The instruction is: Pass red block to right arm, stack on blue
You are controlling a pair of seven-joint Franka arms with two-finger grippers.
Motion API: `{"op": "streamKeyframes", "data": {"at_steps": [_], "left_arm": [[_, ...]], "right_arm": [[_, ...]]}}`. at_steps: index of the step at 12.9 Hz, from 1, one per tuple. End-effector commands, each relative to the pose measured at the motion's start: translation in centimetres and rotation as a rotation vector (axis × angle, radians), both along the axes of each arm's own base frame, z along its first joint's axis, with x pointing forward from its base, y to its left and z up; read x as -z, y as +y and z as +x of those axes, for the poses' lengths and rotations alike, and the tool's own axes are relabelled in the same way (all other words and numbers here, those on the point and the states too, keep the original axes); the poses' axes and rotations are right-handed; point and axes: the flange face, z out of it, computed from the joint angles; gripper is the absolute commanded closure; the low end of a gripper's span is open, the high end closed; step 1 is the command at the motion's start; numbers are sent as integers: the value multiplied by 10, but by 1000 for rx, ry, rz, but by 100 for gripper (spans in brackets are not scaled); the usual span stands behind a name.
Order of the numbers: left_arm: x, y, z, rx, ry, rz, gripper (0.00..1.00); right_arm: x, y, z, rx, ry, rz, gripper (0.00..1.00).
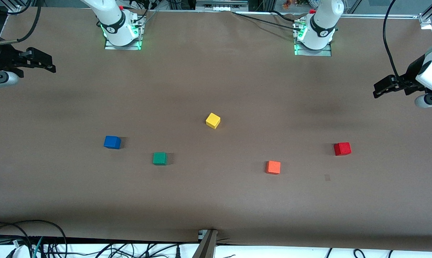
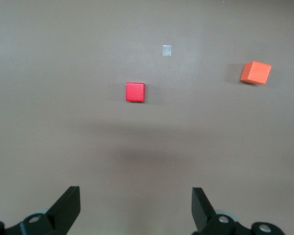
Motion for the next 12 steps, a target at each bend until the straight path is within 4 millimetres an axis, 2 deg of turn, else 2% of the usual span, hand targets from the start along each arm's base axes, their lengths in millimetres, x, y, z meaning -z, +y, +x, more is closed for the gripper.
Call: {"op": "streamKeyframes", "data": {"at_steps": [1,3,9,12], "left_arm": [[-7,4,6,7,-35,-34,0],[-2,16,11,-8,-38,-52,0],[-1,16,15,24,-38,-72,0],[1,15,25,27,-36,-57,0]], "right_arm": [[-3,2,-2,-14,-8,4,0],[-3,2,-2,-14,-8,4,0],[-3,0,-2,-11,-6,3,0],[-3,-2,-2,-9,-3,2,0]]}}
